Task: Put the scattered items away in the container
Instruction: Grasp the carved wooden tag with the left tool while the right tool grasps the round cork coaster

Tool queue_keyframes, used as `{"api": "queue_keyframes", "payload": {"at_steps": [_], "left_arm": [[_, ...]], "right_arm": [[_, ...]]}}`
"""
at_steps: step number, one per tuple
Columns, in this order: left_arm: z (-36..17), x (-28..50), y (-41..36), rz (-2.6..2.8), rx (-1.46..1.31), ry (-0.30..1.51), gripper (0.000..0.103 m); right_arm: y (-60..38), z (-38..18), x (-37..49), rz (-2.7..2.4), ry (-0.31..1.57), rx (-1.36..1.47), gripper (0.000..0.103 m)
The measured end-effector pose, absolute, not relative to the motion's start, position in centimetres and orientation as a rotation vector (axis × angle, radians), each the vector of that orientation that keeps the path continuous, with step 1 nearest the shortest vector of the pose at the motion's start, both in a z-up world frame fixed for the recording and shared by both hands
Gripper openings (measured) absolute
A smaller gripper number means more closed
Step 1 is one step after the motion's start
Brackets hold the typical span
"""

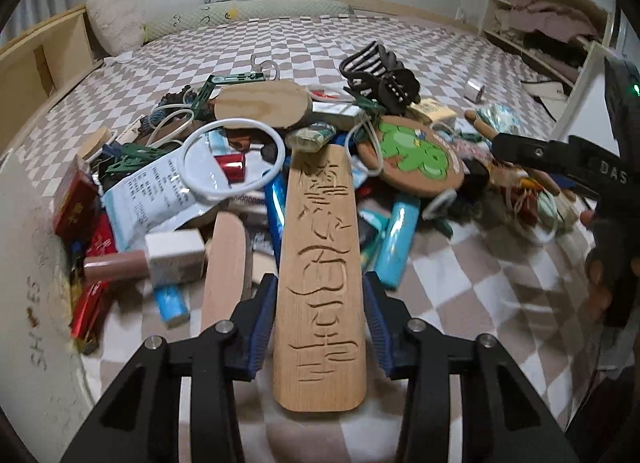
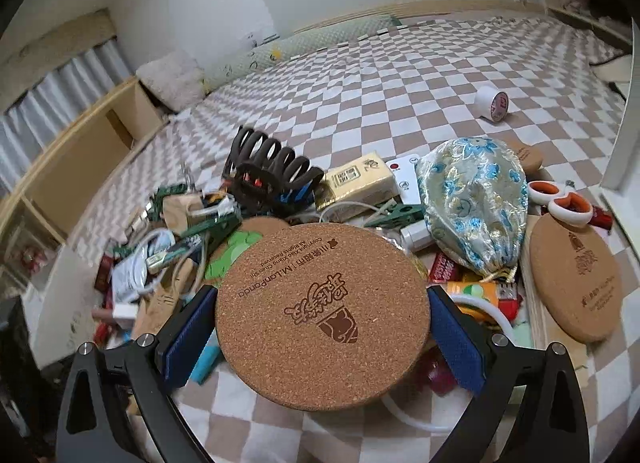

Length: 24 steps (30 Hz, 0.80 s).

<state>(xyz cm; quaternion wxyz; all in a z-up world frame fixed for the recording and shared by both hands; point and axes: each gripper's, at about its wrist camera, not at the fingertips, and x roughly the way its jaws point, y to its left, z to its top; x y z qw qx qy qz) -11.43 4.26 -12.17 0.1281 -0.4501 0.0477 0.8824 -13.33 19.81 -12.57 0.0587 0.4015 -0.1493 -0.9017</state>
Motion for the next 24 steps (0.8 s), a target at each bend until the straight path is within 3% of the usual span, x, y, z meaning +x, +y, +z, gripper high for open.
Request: {"api": "queue_keyframes", "payload": {"at_steps": [14, 24], "left_arm": [[-12.9, -5.2, 2.0, 2.512, -1.411, 0.061, 0.042], [-13.8, -4.2, 2.5, 2.554, -1.41, 0.136, 0.043]], "right_arm": [[17.2, -13.3, -7.2, -2.651, -0.427, 1.301, 0.1], [15.1, -14.6, -3.6, -2.592, -0.407, 1.382, 0.1]]}}
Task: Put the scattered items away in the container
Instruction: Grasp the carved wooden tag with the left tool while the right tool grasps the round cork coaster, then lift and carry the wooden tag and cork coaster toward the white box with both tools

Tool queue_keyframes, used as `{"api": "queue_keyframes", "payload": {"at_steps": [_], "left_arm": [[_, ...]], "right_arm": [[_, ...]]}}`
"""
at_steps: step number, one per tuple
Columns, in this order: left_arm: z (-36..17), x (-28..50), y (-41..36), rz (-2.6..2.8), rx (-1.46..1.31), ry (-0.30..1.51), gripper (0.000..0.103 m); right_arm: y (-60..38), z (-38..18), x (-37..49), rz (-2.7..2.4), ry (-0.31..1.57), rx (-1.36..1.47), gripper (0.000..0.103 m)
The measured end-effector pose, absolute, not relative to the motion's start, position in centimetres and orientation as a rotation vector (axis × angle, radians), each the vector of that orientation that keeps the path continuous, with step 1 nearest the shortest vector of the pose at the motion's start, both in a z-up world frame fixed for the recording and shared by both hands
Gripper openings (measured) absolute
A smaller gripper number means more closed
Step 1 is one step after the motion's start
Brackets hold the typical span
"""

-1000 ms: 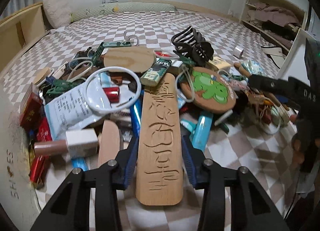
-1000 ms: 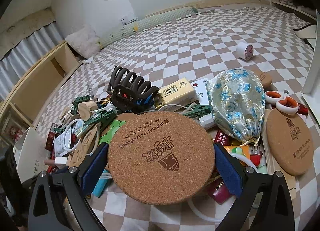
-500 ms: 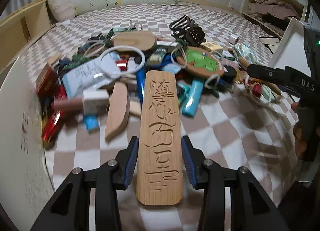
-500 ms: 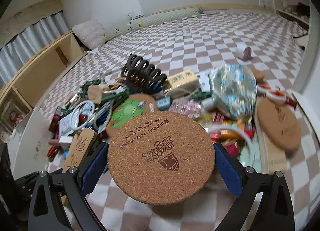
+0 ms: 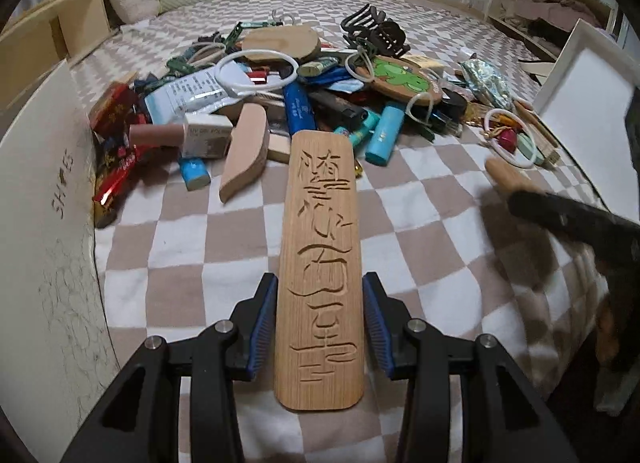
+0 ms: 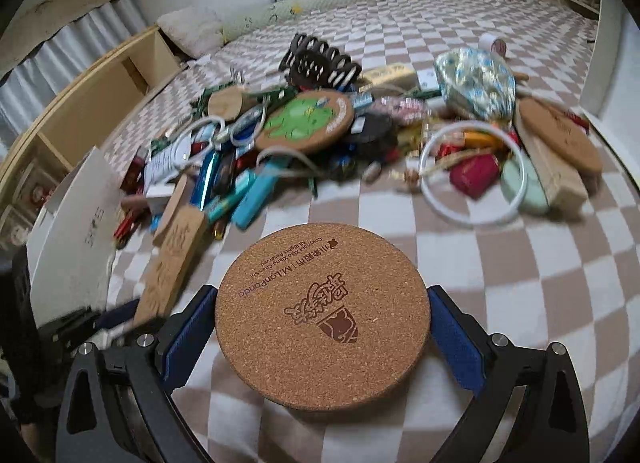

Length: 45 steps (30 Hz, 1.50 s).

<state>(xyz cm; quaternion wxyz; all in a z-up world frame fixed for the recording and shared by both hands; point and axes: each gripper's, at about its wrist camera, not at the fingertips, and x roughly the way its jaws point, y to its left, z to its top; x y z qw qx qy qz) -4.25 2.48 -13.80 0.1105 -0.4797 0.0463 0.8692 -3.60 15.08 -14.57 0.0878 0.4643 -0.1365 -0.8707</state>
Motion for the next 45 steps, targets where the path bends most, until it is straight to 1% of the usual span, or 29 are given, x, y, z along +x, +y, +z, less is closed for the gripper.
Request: {"api": "queue_keyframes", "payload": {"at_steps": [4, 14, 20, 25, 45], "left_arm": [[-14.3, -5.2, 2.9, 2.571, -1.405, 0.16, 0.043], [-14.5, -5.9, 3.1, 2.615, -1.36, 0.151, 0.042], [-14.4, -5.3, 2.7, 2.61, -1.374, 0.116, 0.042], [-13.9, -4.8, 2.3, 2.616, -1.376, 0.071, 0.042], [-7.0, -1.3, 1.3, 2.671, -1.153, -0.01, 0.042]], "right_arm": [[14.4, -15.1, -3.0, -2.583, -0.355, 1.403, 0.1], [14.3, -15.9, -3.3, -2.591, -0.342, 1.405, 0.1], [14.0, -15.9, -3.2, -2.618, -0.306, 1.391, 0.1], [13.8, -15.2, -2.9, -2.623, -0.314, 1.376, 0.1], [14.3, -9.7, 0.3, -2.756, -0.401, 1.213, 0.1]]}}
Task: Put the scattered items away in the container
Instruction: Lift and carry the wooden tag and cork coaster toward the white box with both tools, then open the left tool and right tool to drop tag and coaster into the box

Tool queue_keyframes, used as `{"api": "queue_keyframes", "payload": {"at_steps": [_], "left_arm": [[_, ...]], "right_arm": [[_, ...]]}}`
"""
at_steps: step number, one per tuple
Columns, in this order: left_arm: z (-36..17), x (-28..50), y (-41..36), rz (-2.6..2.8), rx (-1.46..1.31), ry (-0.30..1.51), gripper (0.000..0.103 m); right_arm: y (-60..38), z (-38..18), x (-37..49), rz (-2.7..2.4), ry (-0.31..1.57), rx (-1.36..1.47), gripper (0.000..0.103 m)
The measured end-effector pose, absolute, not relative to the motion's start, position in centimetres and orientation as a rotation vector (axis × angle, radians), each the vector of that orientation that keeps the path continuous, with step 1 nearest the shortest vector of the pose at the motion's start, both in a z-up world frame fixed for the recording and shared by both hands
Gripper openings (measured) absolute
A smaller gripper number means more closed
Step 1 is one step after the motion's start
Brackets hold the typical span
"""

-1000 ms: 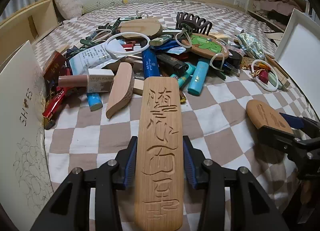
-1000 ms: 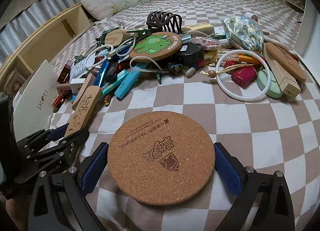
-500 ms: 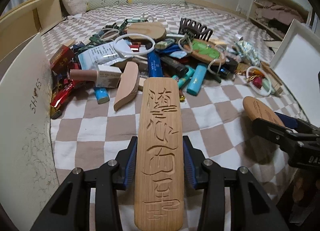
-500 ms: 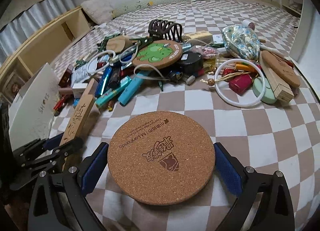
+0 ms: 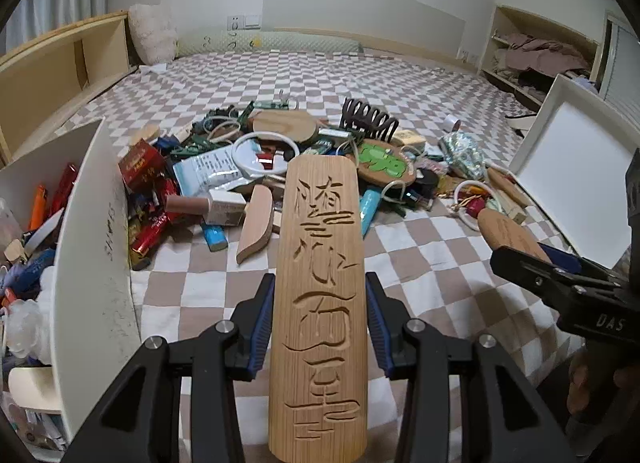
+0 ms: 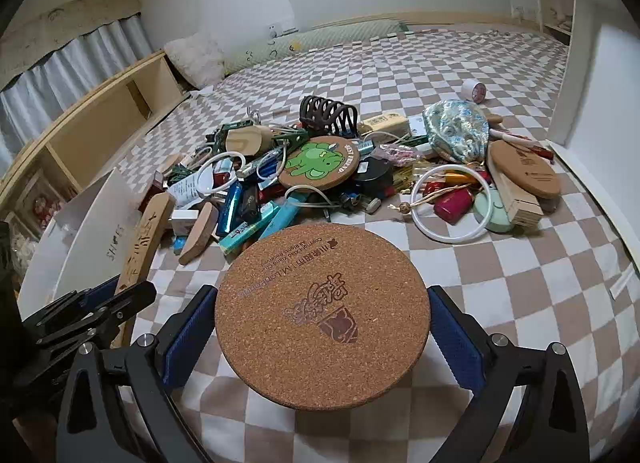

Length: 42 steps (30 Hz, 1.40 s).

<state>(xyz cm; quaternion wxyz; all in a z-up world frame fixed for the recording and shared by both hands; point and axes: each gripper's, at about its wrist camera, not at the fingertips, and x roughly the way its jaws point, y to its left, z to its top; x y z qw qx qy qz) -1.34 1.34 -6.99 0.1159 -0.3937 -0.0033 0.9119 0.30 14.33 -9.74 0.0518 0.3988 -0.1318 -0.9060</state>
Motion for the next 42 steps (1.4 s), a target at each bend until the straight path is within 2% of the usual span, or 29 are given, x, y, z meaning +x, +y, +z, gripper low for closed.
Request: {"api": "queue_keyframes", "payload": {"at_steps": [20, 31, 42], "left_arm": [[0.5, 0.3, -6.3, 2.806, -0.989, -0.165, 0.042], [3.5, 1.1, -14.3, 2.99, -0.978, -0.148, 0.042], [3.8, 2.1, -23.5, 3.12, -1.069, -0.238, 0.042]], "right_arm": [[10.3, -3.8, -0.3, -2.745, -0.378, 1.056, 0.1], [2.8, -0.7, -3.1, -2.634, -0.331, 0.987, 0.1], [-5.7, 1.0, -5.0, -2.51, -0.218, 0.935, 0.1]]}}
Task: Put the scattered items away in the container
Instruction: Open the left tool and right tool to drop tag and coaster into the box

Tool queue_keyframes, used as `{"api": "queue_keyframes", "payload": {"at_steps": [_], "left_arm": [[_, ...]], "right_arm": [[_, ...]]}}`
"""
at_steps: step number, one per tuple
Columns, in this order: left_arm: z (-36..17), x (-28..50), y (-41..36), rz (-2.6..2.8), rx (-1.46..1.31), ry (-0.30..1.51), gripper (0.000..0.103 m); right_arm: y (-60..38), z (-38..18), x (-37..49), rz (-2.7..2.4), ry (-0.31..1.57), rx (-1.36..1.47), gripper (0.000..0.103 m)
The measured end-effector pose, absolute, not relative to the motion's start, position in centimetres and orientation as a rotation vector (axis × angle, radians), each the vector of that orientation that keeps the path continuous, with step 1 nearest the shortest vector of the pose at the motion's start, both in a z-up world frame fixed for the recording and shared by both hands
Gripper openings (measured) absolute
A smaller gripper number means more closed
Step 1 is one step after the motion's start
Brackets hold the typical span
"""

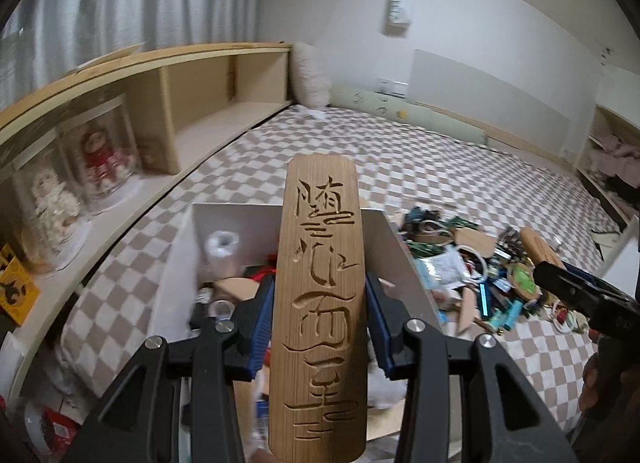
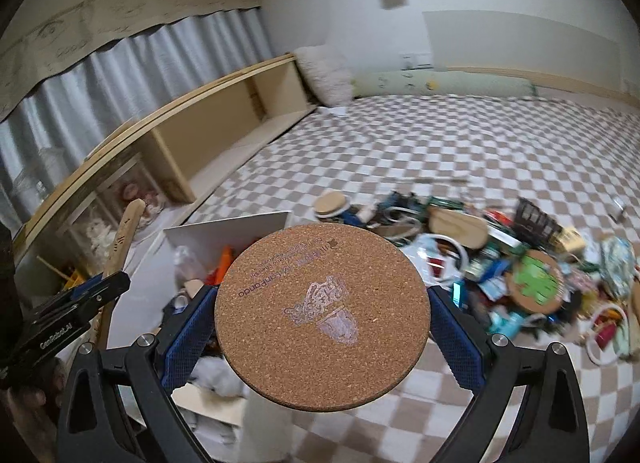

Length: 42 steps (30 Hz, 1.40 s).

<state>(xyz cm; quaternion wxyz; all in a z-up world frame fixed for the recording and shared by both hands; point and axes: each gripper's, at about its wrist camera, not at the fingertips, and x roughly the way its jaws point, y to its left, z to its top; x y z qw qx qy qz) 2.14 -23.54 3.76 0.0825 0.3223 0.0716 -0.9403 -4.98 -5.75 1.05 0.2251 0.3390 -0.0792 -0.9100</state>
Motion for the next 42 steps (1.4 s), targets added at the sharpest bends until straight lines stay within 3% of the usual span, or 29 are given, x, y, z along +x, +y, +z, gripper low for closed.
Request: {"api": "queue_keyframes", "payload": {"at_steps": [20, 21, 23, 34, 37, 42], "left_arm": [[-2.7, -1.4, -25.9, -2.61, 1.197, 0.403, 0.042], [-3.0, -1.5, -25.8, -2.605, 1.21, 0.401, 0.043], [-3.4, -1.5, -25.9, -2.593, 1.209, 0.392, 0.069], [-2.5, -0.6, -26.8, -2.576, 1.16, 0.338, 0.07], [-2.3, -0.2, -27.1, -2.556, 1.145, 0.291, 0.08], [-2.2, 0.4, -27.4, -2.55, 1.137, 0.265, 0.08]], "right_arm": [[-12.2, -0.3, -6.2, -2.408, -0.142, 0.974, 0.1], [-12.3, -0.4, -6.2, -2.407, -0.14, 0.978, 0.1], [-12.4, -0.5, -6.3, -2.405, -0.133, 0.984, 0.1], [-15.4, -1.2, -8.0, -2.348, -0.102, 1.023, 0.1], [-17.0, -1.1, -8.4, -2.332, -0.069, 1.028, 0.1], [-19.1, -1.4, -9.3, -2.309, -0.048, 1.039, 0.1]]}}
